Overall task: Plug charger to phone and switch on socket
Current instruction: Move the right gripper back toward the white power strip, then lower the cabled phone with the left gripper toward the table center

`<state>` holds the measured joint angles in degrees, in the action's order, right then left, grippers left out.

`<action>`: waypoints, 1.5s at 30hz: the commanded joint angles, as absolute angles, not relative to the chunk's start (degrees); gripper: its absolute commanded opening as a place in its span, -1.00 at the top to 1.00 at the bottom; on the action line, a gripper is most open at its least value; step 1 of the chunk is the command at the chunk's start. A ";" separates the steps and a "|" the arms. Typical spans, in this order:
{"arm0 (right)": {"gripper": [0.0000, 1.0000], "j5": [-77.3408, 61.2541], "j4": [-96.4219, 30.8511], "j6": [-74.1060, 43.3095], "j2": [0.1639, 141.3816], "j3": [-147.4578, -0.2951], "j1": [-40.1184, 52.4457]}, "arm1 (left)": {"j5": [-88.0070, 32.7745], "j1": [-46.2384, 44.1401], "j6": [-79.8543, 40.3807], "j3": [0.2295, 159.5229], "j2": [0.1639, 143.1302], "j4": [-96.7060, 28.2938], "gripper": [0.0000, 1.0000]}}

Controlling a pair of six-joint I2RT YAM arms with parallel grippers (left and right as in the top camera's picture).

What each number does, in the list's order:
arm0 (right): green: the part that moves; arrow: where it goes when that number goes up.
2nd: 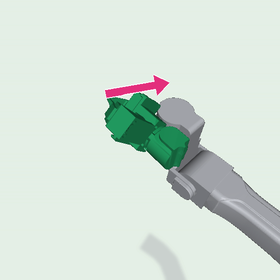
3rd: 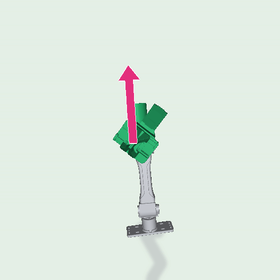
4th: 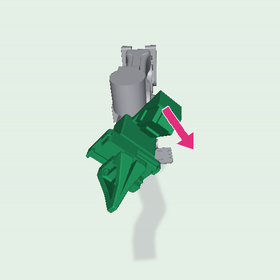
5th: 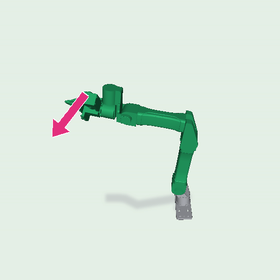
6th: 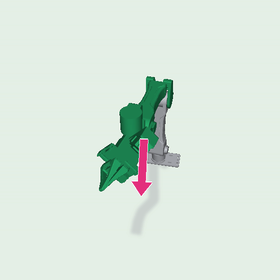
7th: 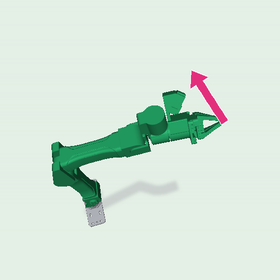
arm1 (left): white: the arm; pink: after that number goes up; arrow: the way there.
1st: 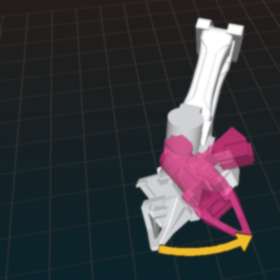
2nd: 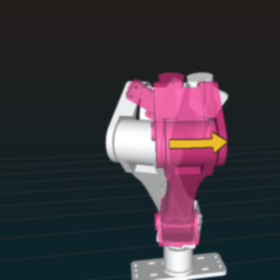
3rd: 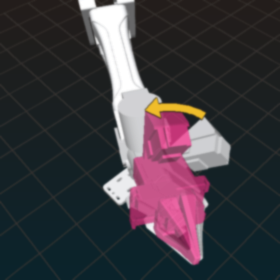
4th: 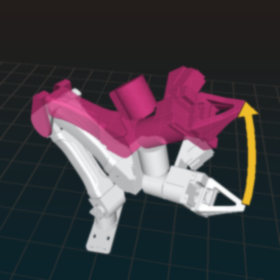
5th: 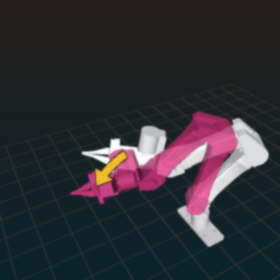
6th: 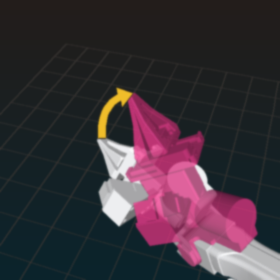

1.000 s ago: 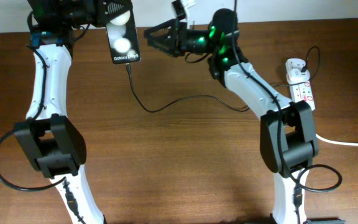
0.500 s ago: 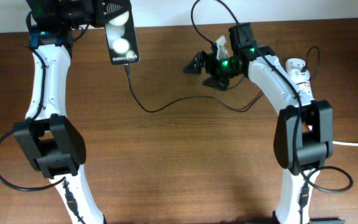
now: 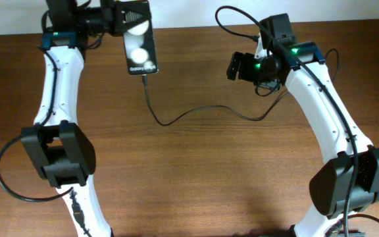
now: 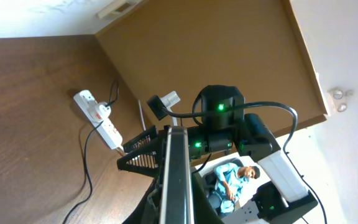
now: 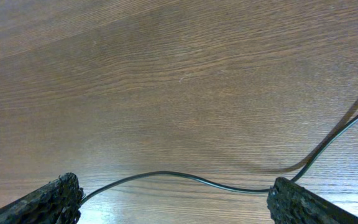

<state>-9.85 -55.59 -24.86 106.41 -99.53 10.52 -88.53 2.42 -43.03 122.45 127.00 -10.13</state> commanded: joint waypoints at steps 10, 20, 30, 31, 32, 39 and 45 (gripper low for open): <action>-0.97 -8.34 -41.82 -25.93 107.26 -80.93 10.52 | -71.66 -1.15 -41.89 122.61 126.54 -9.96 1.00; -0.97 -8.54 -30.41 -26.44 108.99 -72.14 10.48 | -73.14 -2.09 -41.93 122.61 126.54 -10.00 1.00; -0.98 -12.21 -34.44 -28.99 113.43 -72.14 10.52 | -74.76 -2.13 -41.93 122.61 126.54 -9.98 1.00; -0.97 -12.21 -35.24 -28.99 113.43 -72.14 10.52 | -74.74 -2.13 -41.91 122.61 126.54 -9.98 1.00; -0.98 -12.21 -36.21 -28.99 113.43 -72.14 10.52 | -74.70 -2.13 -41.89 122.61 126.54 -9.98 1.00; -0.98 -12.49 -40.71 -28.99 113.40 -72.14 10.52 | -75.05 -2.17 -37.21 122.61 129.93 -12.78 1.00; -0.98 -13.74 -43.53 -28.93 113.40 -72.14 10.52 | -75.18 -3.22 -36.71 122.61 135.00 -12.49 1.00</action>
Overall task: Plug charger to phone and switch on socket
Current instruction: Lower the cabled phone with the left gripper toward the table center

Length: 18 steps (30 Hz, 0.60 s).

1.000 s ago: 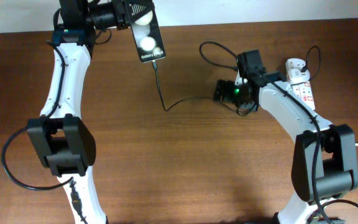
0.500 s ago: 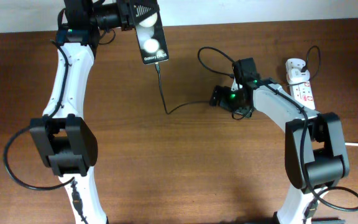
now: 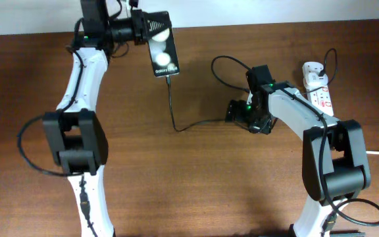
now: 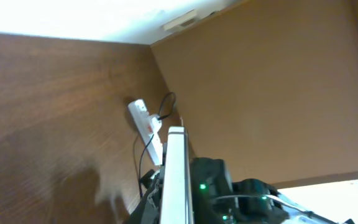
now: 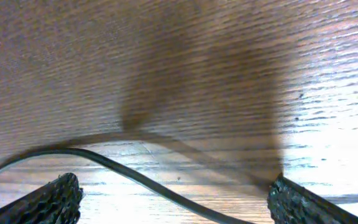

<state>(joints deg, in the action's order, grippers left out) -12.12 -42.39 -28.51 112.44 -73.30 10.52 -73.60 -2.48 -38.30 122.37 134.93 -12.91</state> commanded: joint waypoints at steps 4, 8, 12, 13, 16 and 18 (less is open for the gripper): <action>-0.98 -15.94 -46.24 -27.24 113.40 -72.10 10.52 | -73.01 -3.62 -34.96 122.61 135.04 -12.51 1.00; -0.98 -16.32 -48.71 -26.79 112.92 -71.50 10.52 | -70.65 -3.62 -34.17 122.61 135.04 -12.53 1.00; -0.98 -16.29 -51.27 -25.45 111.59 -71.20 10.52 | -68.93 -3.62 -33.52 122.61 135.06 -12.71 1.00; -0.98 -16.29 -51.51 -25.26 110.87 -70.76 10.52 | -68.66 -3.62 -33.52 122.61 135.06 -12.73 1.00; -0.98 -16.29 -51.48 -25.28 108.49 -68.07 10.52 | -67.64 -4.08 -33.08 122.61 135.22 -12.75 1.00; -0.98 -16.29 -51.22 -25.28 108.01 -66.83 10.52 | -67.61 -4.95 -31.92 122.61 135.74 -12.75 1.00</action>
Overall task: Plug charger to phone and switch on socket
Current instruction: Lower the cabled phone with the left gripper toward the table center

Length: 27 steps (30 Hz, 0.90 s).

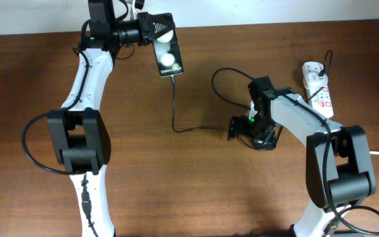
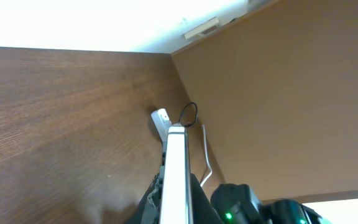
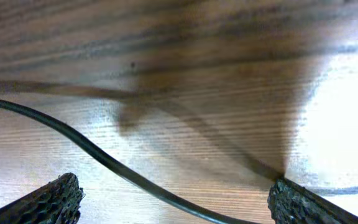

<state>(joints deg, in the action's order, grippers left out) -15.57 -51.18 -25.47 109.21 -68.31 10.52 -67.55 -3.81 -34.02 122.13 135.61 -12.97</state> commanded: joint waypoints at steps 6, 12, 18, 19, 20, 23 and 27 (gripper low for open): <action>-0.98 -16.29 -51.68 -25.28 108.01 -66.63 10.52 | -68.10 -8.21 -31.62 122.61 142.21 -12.97 1.00; -0.98 -16.29 -52.77 -25.26 107.31 -66.63 10.52 | -67.64 -8.64 -30.85 122.61 143.81 -12.97 1.00; -0.98 -16.29 -56.45 -24.18 104.53 -66.63 10.52 | -66.52 -10.26 -30.28 122.61 145.23 -12.93 1.00; -0.98 -16.27 -56.80 -24.18 104.05 -66.63 10.52 | -66.35 -10.52 -30.28 122.61 145.56 -12.97 1.00; -0.98 -16.27 -57.04 -24.18 103.59 -66.63 10.52 | -66.30 -10.76 -30.28 122.61 146.08 -12.95 1.00; -0.98 -15.88 -58.35 -23.94 101.95 -66.63 10.52 | -66.13 -11.90 -30.33 122.61 148.73 -12.97 1.00; -0.98 -15.88 -58.74 -23.97 101.93 -66.63 10.52 | -66.06 -13.98 -30.33 122.61 149.14 -13.82 1.00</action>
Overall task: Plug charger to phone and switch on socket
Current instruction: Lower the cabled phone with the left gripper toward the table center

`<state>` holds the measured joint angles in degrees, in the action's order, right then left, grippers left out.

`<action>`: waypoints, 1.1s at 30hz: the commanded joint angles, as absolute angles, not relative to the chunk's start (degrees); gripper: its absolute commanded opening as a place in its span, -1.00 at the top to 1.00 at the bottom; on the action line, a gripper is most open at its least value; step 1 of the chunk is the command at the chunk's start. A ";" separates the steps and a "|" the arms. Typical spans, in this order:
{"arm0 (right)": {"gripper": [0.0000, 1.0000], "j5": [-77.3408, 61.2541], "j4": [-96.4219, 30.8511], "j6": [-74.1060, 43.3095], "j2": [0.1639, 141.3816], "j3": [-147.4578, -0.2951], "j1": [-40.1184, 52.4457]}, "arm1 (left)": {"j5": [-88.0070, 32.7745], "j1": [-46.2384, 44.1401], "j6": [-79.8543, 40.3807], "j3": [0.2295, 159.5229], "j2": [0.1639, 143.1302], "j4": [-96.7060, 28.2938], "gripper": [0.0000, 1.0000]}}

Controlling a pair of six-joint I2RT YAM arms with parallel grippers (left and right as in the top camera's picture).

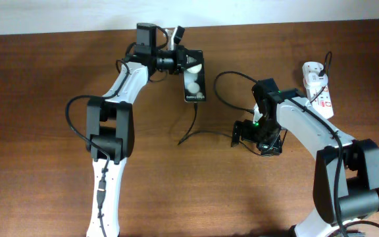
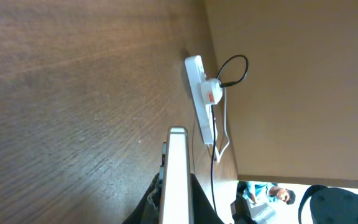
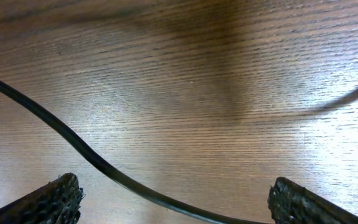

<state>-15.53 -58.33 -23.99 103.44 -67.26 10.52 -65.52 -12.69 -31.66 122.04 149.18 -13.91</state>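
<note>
My left gripper point(image 1: 176, 66) is shut on a black phone point(image 1: 193, 78), held edge-on above the table at the back middle; in the left wrist view the phone's pale edge point(image 2: 178, 171) stands between the jaws. A black charger cable point(image 1: 191, 125) hangs from the phone's lower end and runs right across the table. My right gripper point(image 1: 252, 137) is open and low over that cable point(image 3: 104, 163), its fingertips point(image 3: 48, 199) far apart on either side. The white socket strip point(image 1: 317, 85) lies at the back right, with a charger plug in it.
The brown wooden table point(image 1: 176, 191) carries the loose cable loop point(image 1: 232, 78) between the phone and the strip. A white lead leaves the strip toward the right edge. In the left wrist view the socket strip point(image 2: 201, 93) lies beyond the phone.
My left gripper has moved the phone to the right and toward the table's middle, with the cable still in it. The right gripper stays open over the cable, shifted slightly toward the front.
The phone was held at the back left with the cable plugged in, the right gripper open and high near the back right. Then the phone was further right and the right gripper low over the cable. Now the phone is near the middle.
</note>
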 commanded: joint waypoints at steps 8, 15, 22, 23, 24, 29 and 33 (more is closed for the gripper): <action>-0.98 -15.88 -57.43 -24.01 101.93 -66.63 10.48 | -57.34 -15.03 -30.24 122.61 149.14 -27.20 1.00; -0.97 -15.86 -56.12 -24.05 101.93 -66.63 10.48 | -55.66 -16.53 -27.29 122.39 149.16 -29.23 1.00; -0.97 -15.86 -54.59 -24.45 101.93 -66.63 10.48 | -55.66 -18.00 -27.11 120.44 149.16 -30.76 1.00; -0.97 -15.88 -53.95 -24.47 101.93 -66.63 10.48 | -55.66 -18.00 -27.11 119.90 149.16 -30.79 1.00; -0.97 -15.88 -53.56 -24.47 101.93 -66.63 10.48 | -55.64 -18.00 -27.11 119.07 149.16 -30.79 1.00; -0.97 -15.86 -50.52 -25.39 101.93 -66.63 10.48 | -55.72 -17.96 -27.11 118.17 149.16 -30.79 1.00; -0.97 -15.84 -48.75 -25.89 101.93 -66.63 10.46 | -55.70 -17.96 -27.11 118.17 149.16 -30.92 1.00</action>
<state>-15.55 -49.43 -25.32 103.44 -67.26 10.52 -54.76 -18.09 -27.83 118.65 149.38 -30.68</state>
